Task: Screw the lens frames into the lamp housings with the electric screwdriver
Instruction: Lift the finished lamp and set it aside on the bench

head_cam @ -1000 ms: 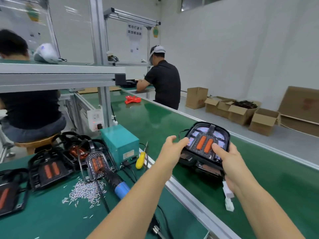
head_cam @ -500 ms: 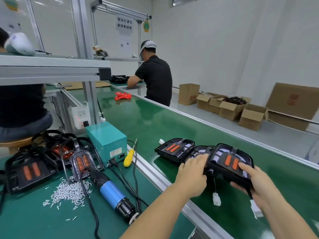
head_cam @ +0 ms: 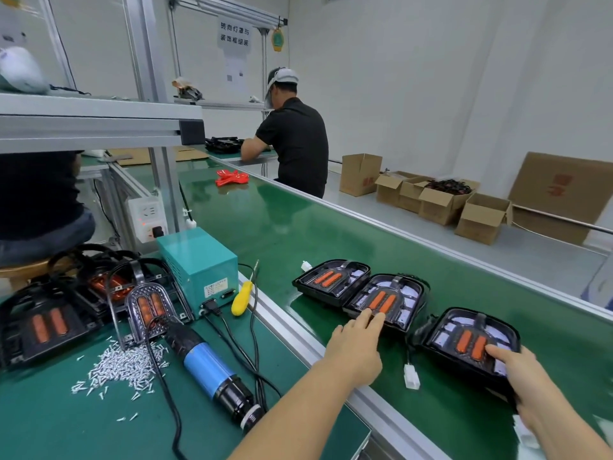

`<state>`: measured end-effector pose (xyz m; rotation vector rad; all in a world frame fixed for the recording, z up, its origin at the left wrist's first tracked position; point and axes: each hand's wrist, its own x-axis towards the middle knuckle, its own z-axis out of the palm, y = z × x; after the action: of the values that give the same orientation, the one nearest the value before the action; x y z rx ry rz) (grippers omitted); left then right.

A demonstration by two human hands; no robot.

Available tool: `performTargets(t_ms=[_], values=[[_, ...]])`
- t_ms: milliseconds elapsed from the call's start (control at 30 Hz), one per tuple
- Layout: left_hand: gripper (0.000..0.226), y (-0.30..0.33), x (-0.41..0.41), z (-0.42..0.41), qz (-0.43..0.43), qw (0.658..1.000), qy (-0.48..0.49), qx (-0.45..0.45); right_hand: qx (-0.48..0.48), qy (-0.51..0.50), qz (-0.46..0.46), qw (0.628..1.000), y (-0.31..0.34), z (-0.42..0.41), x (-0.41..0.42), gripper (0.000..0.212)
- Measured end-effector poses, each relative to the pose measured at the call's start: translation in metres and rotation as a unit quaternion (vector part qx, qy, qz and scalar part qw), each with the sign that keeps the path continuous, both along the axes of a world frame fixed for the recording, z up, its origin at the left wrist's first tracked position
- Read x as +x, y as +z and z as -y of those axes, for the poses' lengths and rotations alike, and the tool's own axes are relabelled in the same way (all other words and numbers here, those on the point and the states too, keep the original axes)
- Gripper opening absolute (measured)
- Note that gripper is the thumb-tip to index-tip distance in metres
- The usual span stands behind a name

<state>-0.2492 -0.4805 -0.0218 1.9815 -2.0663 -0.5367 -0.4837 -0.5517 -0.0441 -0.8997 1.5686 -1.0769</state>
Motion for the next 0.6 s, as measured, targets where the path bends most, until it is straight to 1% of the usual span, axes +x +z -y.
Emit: performTargets(t_ms=[133, 200, 267, 467, 533, 600], values=[[0.073, -0.005, -0.003, 0.003, -0.019, 1.0, -0.003, 0.004, -0.003, 0.02, -0.004, 1.0, -0.005, 0.0, 0.012, 0.037], [0.074, -0.007, -0.004, 0.006, -0.009, 1.0, -0.009, -0.003, -0.011, 0.015, -0.008, 1.0, -0.009, 0.002, 0.016, 0.039], [0.077, -0.01, -0.003, 0.01, -0.001, 1.0, -0.006, -0.007, -0.021, 0.01, -0.007, 1.0, -0.01, 0.004, 0.022, 0.037], [0.082, -0.008, 0.01, 0.023, 0.002, 1.0, 0.017, 0.004, -0.025, 0.007, -0.007, 1.0, -0.008, 0.015, 0.044, 0.038], [0.083, -0.007, 0.015, 0.024, 0.01, 1.0, 0.015, 0.0, -0.025, 0.013, -0.026, 0.999, -0.006, 0.018, 0.051, 0.038], [0.084, -0.009, 0.016, 0.023, 0.027, 1.0, 0.003, -0.008, -0.028, 0.013, -0.066, 0.997, -0.002, 0.02, 0.055, 0.043]])
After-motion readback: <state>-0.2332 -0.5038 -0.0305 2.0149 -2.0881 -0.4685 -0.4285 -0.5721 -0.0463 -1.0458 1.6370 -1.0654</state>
